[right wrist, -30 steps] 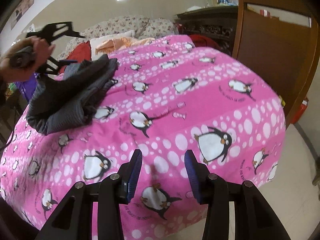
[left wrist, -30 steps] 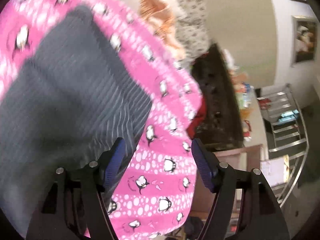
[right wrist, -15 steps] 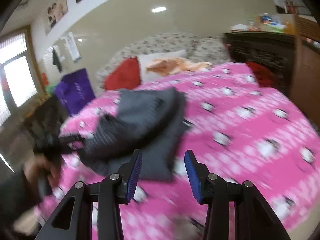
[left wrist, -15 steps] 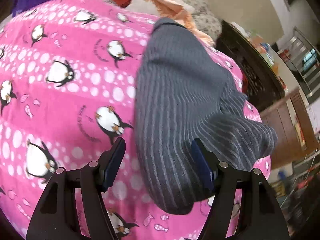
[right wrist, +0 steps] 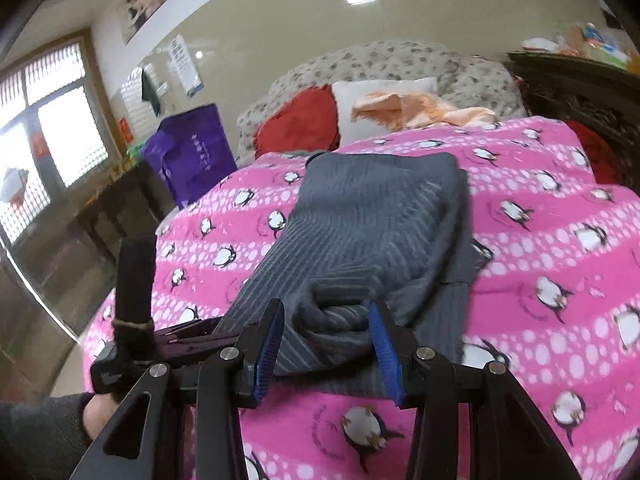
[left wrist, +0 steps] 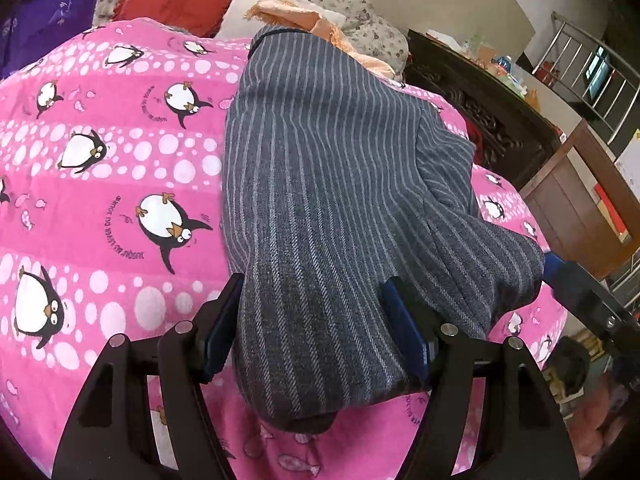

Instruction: Fold large clothes

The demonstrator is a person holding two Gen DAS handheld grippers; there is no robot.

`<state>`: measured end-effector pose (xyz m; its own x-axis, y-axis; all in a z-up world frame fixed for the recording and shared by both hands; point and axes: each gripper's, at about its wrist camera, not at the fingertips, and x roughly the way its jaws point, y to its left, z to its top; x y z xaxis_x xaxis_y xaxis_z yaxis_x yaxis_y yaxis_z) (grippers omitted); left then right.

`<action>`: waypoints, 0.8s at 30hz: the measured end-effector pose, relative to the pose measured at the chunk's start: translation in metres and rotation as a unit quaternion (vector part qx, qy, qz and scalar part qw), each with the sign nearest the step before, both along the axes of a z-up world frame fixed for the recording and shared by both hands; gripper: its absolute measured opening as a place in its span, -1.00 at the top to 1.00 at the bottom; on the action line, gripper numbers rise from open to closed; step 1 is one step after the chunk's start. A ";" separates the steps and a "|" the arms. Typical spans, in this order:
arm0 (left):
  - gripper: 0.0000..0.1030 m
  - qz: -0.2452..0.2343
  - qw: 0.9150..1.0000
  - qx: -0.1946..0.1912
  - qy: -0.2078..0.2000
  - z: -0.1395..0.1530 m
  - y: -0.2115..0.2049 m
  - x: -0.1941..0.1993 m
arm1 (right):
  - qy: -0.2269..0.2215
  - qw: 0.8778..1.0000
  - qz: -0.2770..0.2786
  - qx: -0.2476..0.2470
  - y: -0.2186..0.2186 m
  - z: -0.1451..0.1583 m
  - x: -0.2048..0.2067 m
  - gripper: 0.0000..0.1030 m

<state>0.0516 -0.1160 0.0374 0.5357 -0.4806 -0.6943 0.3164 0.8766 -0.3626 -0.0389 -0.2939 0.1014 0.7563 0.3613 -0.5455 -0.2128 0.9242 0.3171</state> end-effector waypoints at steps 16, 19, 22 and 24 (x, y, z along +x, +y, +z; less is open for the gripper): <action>-0.52 -0.018 0.999 0.010 0.043 0.003 0.000 0.006 | 0.110 0.993 -0.018 0.030 -0.059 -0.058 0.013 0.91; -0.60 -0.018 0.999 0.012 0.043 -0.016 -0.003 0.004 | 0.127 0.991 -0.021 0.037 -0.061 -0.101 0.018 0.91; -0.37 -0.024 0.999 0.016 0.026 0.003 -0.001 -0.006 | 0.124 0.991 -0.026 0.047 -0.060 -0.101 0.016 0.91; -0.23 -0.022 0.999 0.025 -0.040 0.028 -0.001 -0.021 | 0.120 0.992 -0.022 0.030 -0.057 -0.099 0.015 0.91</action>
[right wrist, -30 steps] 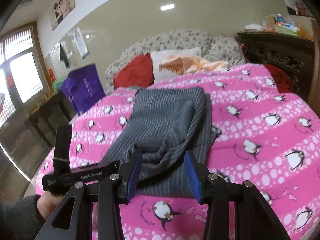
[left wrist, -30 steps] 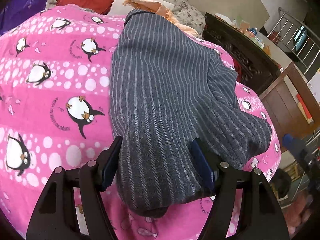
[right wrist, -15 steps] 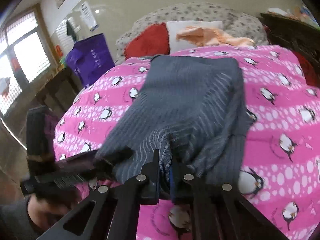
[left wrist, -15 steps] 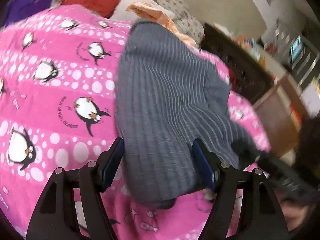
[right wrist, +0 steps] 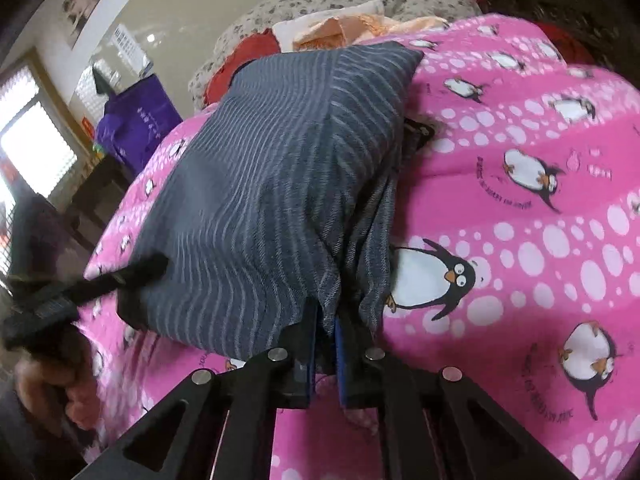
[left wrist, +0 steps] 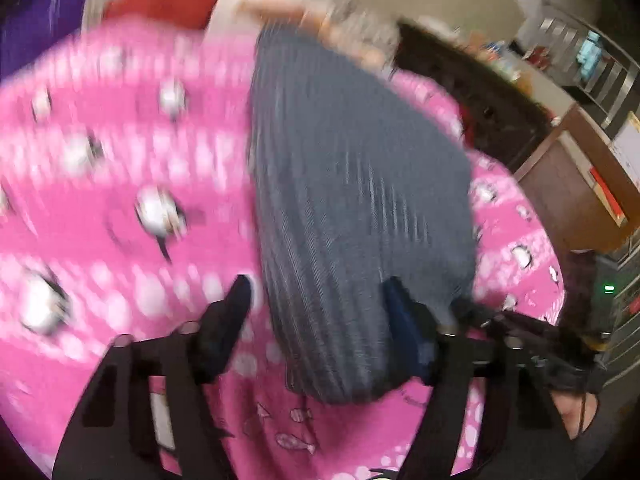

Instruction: Fold large clothes

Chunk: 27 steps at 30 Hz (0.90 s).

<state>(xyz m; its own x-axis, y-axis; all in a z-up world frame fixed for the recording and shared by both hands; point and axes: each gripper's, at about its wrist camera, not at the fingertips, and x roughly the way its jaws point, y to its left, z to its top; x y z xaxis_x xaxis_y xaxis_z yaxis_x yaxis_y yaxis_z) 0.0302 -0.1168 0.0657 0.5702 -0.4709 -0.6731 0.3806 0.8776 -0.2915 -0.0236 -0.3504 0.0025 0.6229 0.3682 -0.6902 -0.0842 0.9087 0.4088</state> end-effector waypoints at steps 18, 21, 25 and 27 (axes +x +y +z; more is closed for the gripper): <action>0.92 -0.032 0.999 0.036 0.003 -0.030 -0.026 0.015 | -0.051 0.997 -0.024 -0.050 0.015 0.079 -0.003 0.84; 0.92 -0.034 0.999 0.031 0.008 -0.029 -0.027 0.014 | -0.113 0.991 -0.026 -0.067 0.036 0.111 -0.003 0.84; 0.92 -0.038 0.999 0.024 0.011 -0.029 -0.026 0.014 | -0.074 0.993 -0.002 -0.095 0.057 0.088 0.028 0.84; 0.92 -0.043 0.999 0.007 0.022 -0.029 -0.023 0.017 | 0.009 0.993 -0.008 -0.119 0.050 0.041 0.049 0.86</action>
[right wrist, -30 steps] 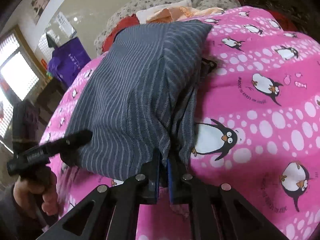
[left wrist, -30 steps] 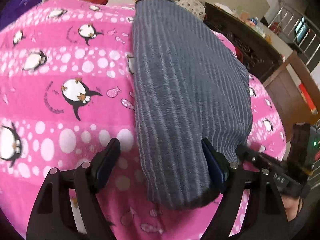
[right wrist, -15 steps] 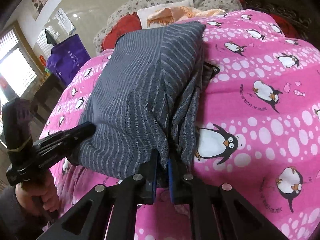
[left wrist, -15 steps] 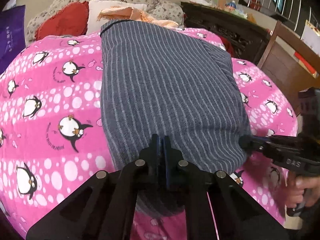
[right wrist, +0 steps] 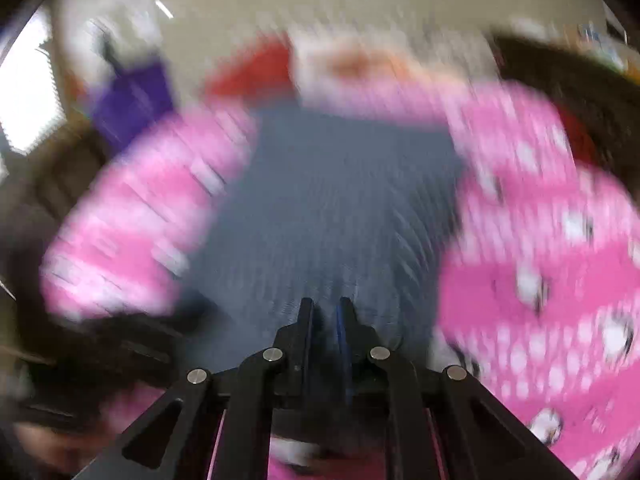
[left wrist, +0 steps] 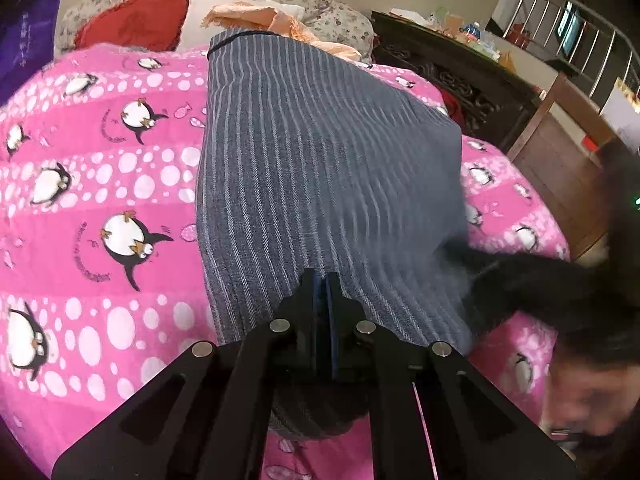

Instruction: Fold large clothes

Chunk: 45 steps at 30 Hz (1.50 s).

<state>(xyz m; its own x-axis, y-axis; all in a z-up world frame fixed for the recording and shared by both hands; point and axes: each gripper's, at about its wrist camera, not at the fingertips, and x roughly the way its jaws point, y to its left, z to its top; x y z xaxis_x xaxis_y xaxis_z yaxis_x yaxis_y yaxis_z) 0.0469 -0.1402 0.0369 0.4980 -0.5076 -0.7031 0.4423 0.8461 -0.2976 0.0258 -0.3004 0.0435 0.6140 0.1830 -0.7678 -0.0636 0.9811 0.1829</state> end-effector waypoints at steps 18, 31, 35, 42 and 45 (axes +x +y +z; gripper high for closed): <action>0.90 0.094 0.996 -0.004 0.001 0.044 -0.030 0.142 | -0.068 0.988 -0.122 0.069 -0.021 0.058 0.120 0.58; 0.89 0.115 0.991 -0.031 0.064 -0.004 -0.031 0.166 | -0.043 0.991 -0.073 0.107 -0.059 -0.019 0.145 0.55; 0.61 0.095 0.987 -0.048 0.116 0.024 -0.010 0.158 | -0.037 0.992 -0.036 0.115 -0.064 0.015 0.130 0.51; -0.84 0.075 0.997 0.003 -0.003 0.026 0.051 0.077 | -0.078 0.987 -0.049 0.131 -0.118 0.034 0.023 -0.42; -0.84 0.034 0.998 -0.005 0.049 -0.005 0.040 0.062 | -0.052 0.983 -0.051 0.169 -0.119 0.009 0.013 -0.42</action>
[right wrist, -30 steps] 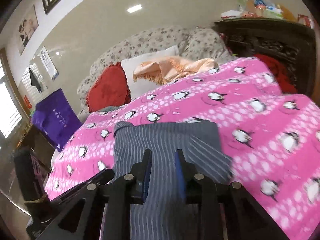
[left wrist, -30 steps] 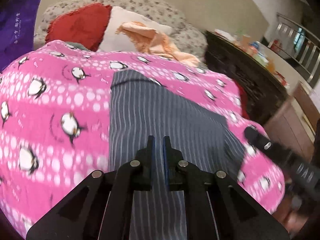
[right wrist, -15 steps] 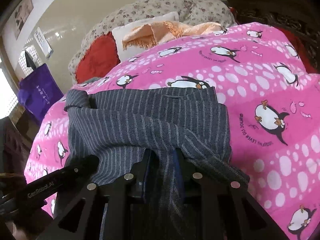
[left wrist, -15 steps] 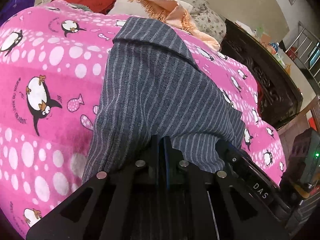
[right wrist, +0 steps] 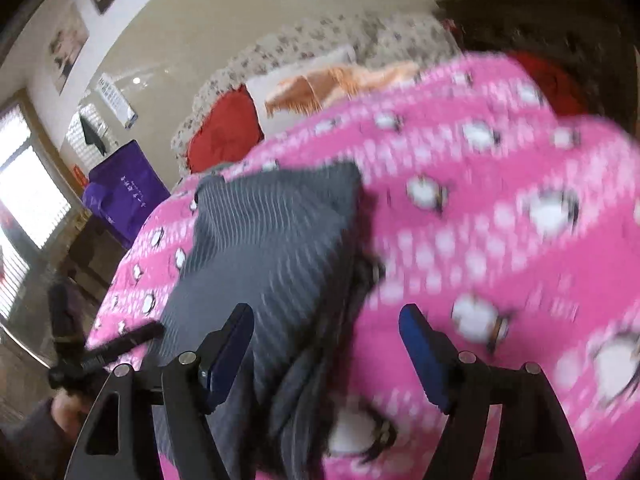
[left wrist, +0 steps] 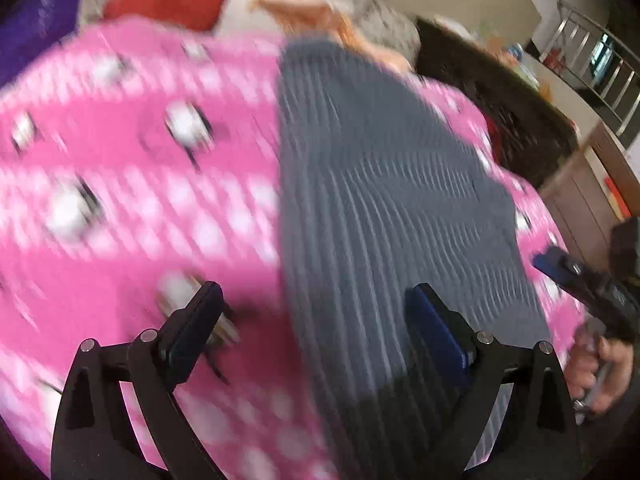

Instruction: Fold large clothes

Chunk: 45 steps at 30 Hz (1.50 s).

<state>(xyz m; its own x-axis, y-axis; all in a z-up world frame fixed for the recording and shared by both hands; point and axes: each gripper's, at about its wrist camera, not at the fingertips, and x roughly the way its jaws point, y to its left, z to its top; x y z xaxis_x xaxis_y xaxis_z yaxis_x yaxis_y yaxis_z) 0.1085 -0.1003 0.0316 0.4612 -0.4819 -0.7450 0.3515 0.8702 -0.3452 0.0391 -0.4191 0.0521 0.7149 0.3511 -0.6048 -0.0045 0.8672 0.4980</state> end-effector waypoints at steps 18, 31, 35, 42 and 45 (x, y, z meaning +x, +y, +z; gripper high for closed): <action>0.21 0.016 0.994 0.032 -0.100 0.003 -0.043 -0.030 | -0.004 0.996 0.035 -0.080 0.050 -0.048 0.055 0.24; 0.45 0.076 0.991 0.015 -0.112 0.036 0.082 -0.075 | 0.026 0.986 0.107 0.123 0.133 -0.045 0.050 0.40; 0.38 0.097 0.993 -0.002 -0.069 0.011 0.120 -0.079 | 0.021 0.985 0.138 0.104 0.179 -0.050 0.055 0.38; -0.06 0.092 0.993 0.017 -0.071 0.006 0.110 -0.082 | 0.053 0.991 0.117 0.046 0.170 -0.028 0.048 0.07; -0.05 0.112 0.992 0.017 -0.063 0.018 0.127 -0.097 | 0.039 0.993 0.108 0.007 0.160 -0.001 0.019 0.07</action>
<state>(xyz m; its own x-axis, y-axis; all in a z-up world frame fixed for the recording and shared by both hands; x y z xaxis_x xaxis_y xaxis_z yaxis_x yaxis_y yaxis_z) 0.0118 0.0266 0.0492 0.6446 -0.3313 -0.6890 0.1857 0.9421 -0.2794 0.0578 -0.2591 0.0512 0.5734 0.5008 -0.6484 -0.1514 0.8426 0.5168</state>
